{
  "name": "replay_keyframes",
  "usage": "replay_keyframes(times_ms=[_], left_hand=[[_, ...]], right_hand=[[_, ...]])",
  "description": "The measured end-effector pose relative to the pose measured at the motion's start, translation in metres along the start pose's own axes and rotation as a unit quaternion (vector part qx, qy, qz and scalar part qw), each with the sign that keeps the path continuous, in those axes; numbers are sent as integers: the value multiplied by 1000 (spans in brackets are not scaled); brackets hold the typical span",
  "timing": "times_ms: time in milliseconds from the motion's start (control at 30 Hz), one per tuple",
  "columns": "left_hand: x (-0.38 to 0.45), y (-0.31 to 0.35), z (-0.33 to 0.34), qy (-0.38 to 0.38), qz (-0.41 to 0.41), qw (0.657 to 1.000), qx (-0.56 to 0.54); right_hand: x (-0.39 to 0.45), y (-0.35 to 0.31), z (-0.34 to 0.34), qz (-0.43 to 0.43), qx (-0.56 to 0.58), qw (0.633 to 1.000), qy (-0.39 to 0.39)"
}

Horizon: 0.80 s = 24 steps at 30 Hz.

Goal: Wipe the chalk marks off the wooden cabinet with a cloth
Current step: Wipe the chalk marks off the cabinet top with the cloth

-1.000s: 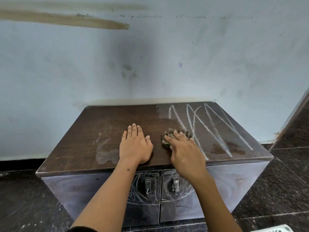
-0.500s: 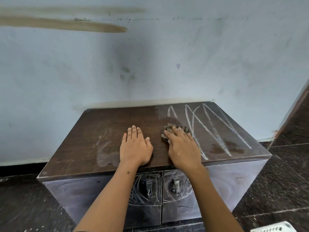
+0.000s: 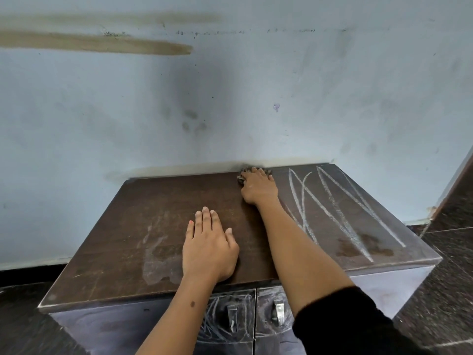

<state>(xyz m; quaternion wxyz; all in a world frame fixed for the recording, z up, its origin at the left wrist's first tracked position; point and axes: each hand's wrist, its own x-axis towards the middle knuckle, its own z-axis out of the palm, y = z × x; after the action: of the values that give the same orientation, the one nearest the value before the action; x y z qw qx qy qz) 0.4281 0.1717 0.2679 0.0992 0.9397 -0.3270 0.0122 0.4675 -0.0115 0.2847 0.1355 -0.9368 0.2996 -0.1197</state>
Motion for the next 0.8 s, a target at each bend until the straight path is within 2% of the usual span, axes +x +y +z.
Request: replay_keyframes(times_ms=[133, 267, 400, 667, 800], left_hand=[[0, 1, -1, 11, 0, 1000, -8], [0, -2, -2, -13, 13, 1000, 19], [-1, -2, -3, -3, 5, 1000, -15], [0, 1, -1, 1, -2, 1000, -10], [-1, 1, -1, 4, -5, 1000, -5]], right_hand=[[18, -32, 11, 24, -32, 999, 4], [20, -77, 26, -82, -30, 996, -25], [24, -63, 13, -119, -18, 990, -68], [34, 46, -20, 23, -28, 999, -22], [34, 22, -4, 74, -68, 994, 29]])
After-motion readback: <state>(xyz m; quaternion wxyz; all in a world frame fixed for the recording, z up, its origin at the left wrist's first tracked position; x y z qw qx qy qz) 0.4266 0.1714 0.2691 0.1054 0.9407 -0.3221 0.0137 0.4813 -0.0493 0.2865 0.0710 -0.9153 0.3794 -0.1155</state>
